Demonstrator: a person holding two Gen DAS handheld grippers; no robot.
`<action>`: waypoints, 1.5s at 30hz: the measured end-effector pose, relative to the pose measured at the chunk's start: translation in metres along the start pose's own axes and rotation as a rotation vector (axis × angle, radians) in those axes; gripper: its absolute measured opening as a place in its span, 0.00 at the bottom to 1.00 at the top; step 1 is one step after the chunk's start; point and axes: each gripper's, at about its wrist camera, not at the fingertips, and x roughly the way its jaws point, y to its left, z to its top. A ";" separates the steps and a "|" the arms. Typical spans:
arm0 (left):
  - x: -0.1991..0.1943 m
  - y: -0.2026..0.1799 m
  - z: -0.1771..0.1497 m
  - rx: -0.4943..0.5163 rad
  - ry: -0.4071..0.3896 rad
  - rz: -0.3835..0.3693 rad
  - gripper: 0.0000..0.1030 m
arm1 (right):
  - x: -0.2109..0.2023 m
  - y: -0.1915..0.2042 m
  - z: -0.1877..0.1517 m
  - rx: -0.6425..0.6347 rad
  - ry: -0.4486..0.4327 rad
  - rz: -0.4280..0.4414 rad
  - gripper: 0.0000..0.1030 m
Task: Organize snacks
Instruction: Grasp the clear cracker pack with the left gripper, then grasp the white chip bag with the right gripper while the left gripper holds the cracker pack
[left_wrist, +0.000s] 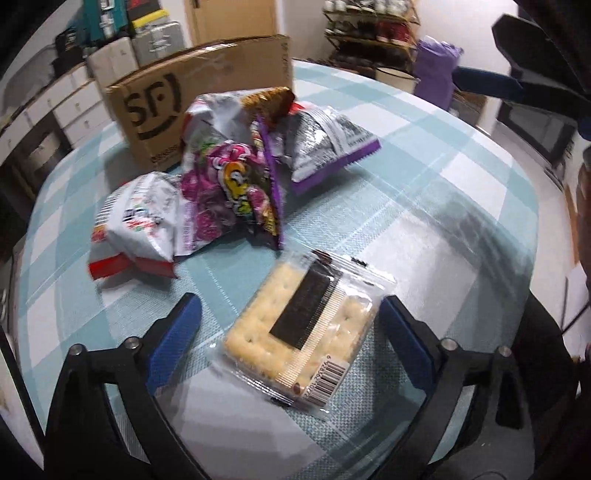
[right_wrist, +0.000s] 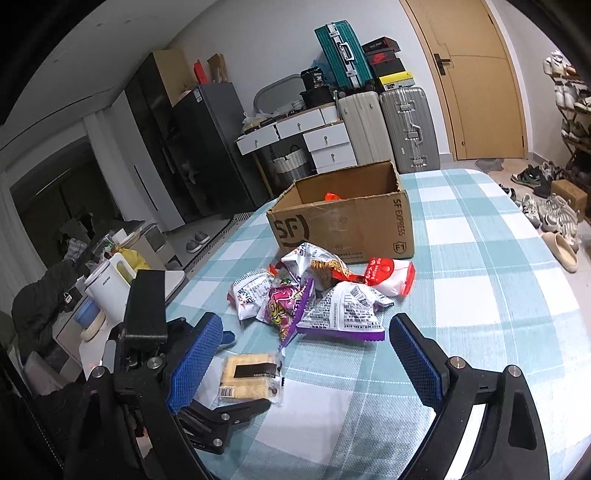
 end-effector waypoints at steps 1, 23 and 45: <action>0.001 0.000 0.002 0.010 0.006 -0.017 0.90 | 0.000 -0.001 0.000 0.003 -0.001 -0.001 0.91; -0.011 0.008 -0.001 -0.063 -0.019 -0.077 0.55 | 0.002 -0.017 -0.008 0.060 0.012 -0.002 0.91; -0.034 0.034 -0.010 -0.199 -0.080 -0.073 0.55 | 0.087 -0.045 0.011 0.109 0.170 0.003 0.91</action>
